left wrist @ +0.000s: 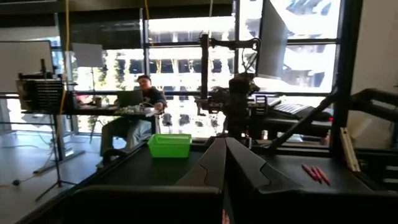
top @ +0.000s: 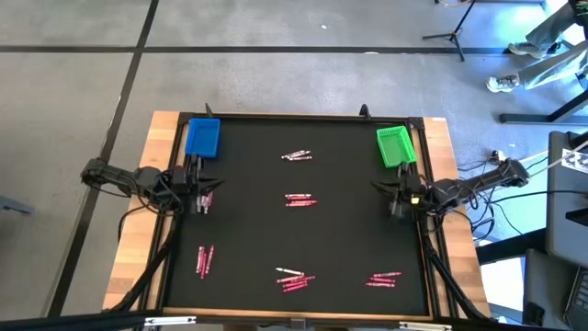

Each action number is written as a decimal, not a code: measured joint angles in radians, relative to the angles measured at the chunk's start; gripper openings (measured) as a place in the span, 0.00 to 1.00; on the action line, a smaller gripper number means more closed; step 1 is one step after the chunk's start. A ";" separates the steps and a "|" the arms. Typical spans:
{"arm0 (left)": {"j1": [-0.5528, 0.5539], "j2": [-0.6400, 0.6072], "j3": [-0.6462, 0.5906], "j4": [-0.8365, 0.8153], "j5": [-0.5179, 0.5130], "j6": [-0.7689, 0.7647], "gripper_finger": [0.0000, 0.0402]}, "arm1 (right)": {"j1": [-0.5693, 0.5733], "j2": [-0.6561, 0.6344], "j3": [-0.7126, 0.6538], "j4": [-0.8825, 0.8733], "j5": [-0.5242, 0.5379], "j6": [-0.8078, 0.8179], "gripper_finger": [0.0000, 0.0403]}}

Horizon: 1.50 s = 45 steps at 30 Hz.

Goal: Sort crayons
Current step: Put the white crayon into the green bin

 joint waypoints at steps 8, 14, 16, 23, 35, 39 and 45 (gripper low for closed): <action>0.095 0.097 0.000 0.092 0.018 0.041 0.01 | -0.188 0.147 0.000 0.072 -0.108 0.075 0.02; 0.164 0.228 0.000 0.183 0.109 0.028 0.01 | -0.306 0.334 0.100 0.099 -0.212 0.075 0.02; 0.179 0.271 0.000 0.201 0.114 0.027 0.01 | -0.333 0.412 0.145 0.098 -0.251 0.075 0.02; 0.223 0.383 0.000 0.339 0.147 0.042 0.01 | -0.378 0.705 0.314 0.100 -0.299 0.074 0.02; 0.241 0.429 0.000 0.371 0.150 -0.004 0.01 | -0.376 1.092 0.542 0.099 -0.309 0.065 0.02; 0.241 0.430 0.000 0.365 0.150 -0.008 0.01 | -0.376 1.183 0.600 0.102 -0.338 0.065 0.02; 0.241 0.437 0.000 0.370 0.150 0.011 0.01 | -0.376 1.311 0.697 0.104 -0.355 0.065 0.03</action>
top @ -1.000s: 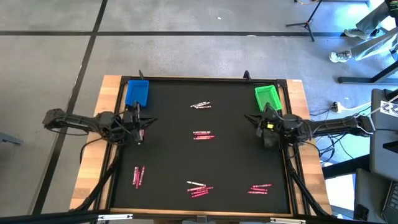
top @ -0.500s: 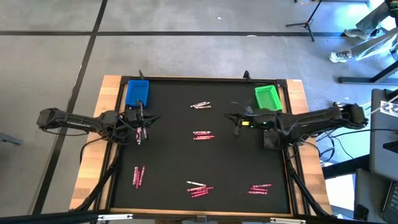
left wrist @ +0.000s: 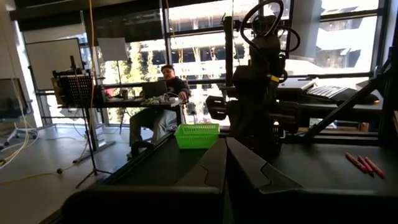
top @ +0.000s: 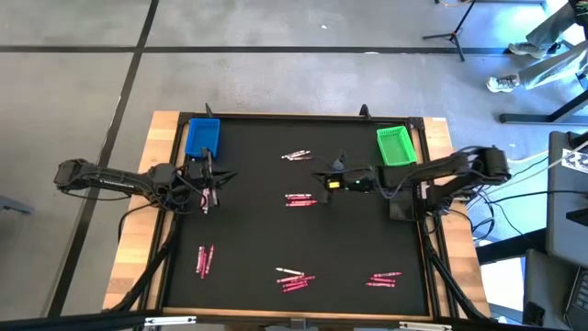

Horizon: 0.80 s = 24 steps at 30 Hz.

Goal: Sort crayons
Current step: Put the white crayon into the green bin

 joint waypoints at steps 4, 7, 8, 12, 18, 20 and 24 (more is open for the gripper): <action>0.000 0.000 0.000 0.007 0.000 0.042 0.01 | 0.000 0.075 0.059 -0.015 -0.012 -0.003 0.08; 0.000 0.002 0.000 0.000 0.000 -0.001 0.01 | 0.000 0.120 0.097 -0.026 -0.032 -0.030 0.18; 0.000 0.005 0.000 0.002 0.000 -0.010 0.01 | 0.000 0.133 0.109 -0.041 -0.034 -0.040 0.21; 0.000 0.006 0.000 0.003 0.000 0.038 0.01 | 0.000 0.171 0.152 -0.073 -0.036 -0.060 0.33; 0.000 0.010 0.000 -0.002 -0.026 0.024 0.01 | 0.000 0.192 0.169 -0.087 -0.031 -0.054 0.40; 0.000 0.010 0.000 -0.002 -0.034 0.025 0.04 | 0.000 0.198 0.169 -0.101 -0.031 -0.053 0.40; 0.000 0.011 0.000 -0.002 -0.035 0.027 0.11 | 0.000 0.219 0.168 -0.127 -0.031 -0.051 0.38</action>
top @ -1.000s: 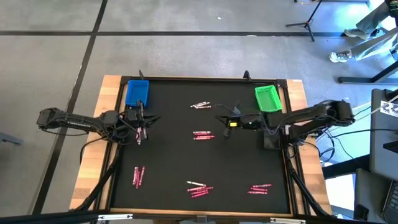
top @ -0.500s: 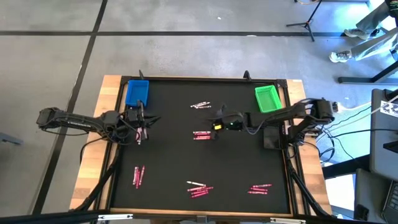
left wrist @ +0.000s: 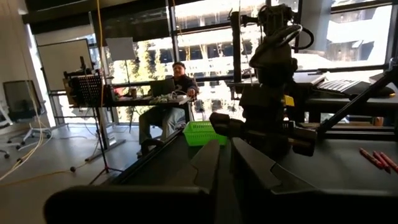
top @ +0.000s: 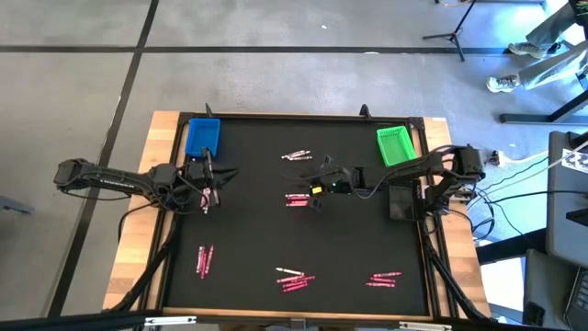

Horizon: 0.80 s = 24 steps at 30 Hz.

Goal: Sort crayons
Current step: Put the white crayon into the green bin

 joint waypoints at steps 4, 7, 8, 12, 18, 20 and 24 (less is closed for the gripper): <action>0.000 0.009 0.000 -0.001 0.001 -0.003 0.17 | 0.000 0.048 -0.001 -0.036 -0.026 -0.004 0.35; 0.000 0.020 0.000 -0.003 0.002 -0.004 0.17 | 0.000 0.089 -0.001 -0.042 -0.027 -0.004 0.33; 0.000 0.024 0.000 -0.003 0.004 -0.004 0.18 | 0.000 0.102 -0.001 -0.038 -0.027 -0.004 0.33; 0.000 0.041 0.000 -0.002 0.005 -0.004 0.18 | 0.000 0.135 -0.001 -0.033 -0.051 -0.008 0.30; 0.000 0.051 0.000 0.002 0.005 -0.004 0.18 | 0.000 0.150 -0.001 -0.034 -0.059 -0.028 0.29; 0.000 0.051 0.000 0.002 0.005 -0.004 0.18 | 0.000 0.149 -0.001 -0.035 -0.060 -0.028 0.29; 0.000 0.051 0.000 0.002 0.005 -0.004 0.18 | 0.000 0.149 -0.001 -0.035 -0.060 -0.028 0.29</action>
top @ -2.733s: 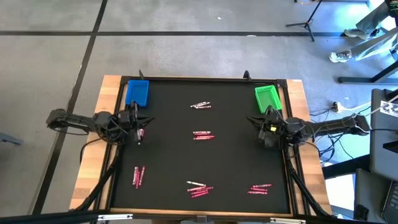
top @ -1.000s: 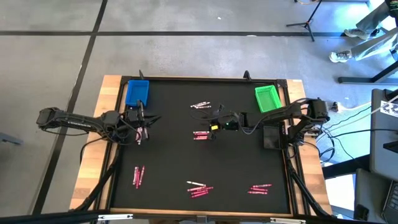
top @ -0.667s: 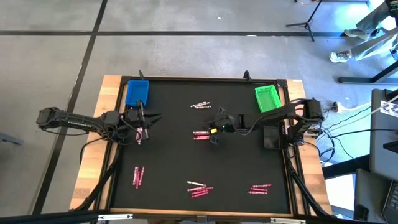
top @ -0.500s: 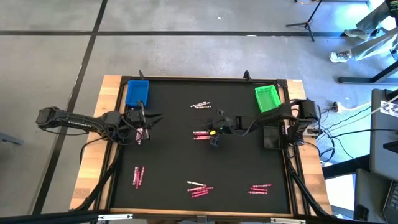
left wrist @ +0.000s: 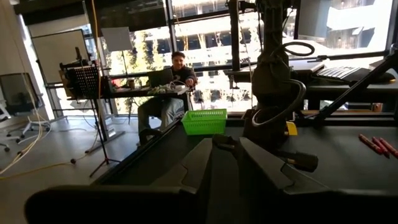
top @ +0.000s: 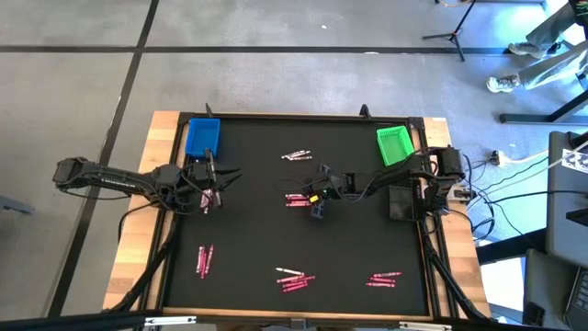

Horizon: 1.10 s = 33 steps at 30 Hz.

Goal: Sort crayons
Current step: Put the white crayon into the green bin

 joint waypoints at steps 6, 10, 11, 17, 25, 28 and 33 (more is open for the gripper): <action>0.000 0.000 0.000 0.000 0.000 0.000 0.18 | 0.000 0.026 0.001 0.005 -0.011 -0.001 0.29; 0.000 0.000 0.000 0.000 0.000 0.001 0.18 | 0.000 0.034 0.001 0.006 0.006 -0.003 0.29; 0.000 0.000 0.000 0.000 0.000 0.001 0.18 | 0.000 0.034 0.001 0.006 0.007 -0.004 0.29; 0.000 0.000 0.000 0.000 -0.001 0.001 0.18 | -0.004 0.034 0.001 0.001 0.011 -0.014 0.29; 0.000 0.000 0.000 0.000 -0.001 0.001 0.18 | -0.019 0.034 0.001 -0.006 -0.024 -0.019 0.17; 0.000 0.000 0.000 0.000 -0.001 0.001 0.18 | -0.021 0.034 0.001 -0.009 -0.035 -0.021 0.09; 0.000 0.000 0.000 0.000 -0.001 0.002 0.18 | -0.020 0.034 0.001 -0.009 -0.032 -0.029 0.03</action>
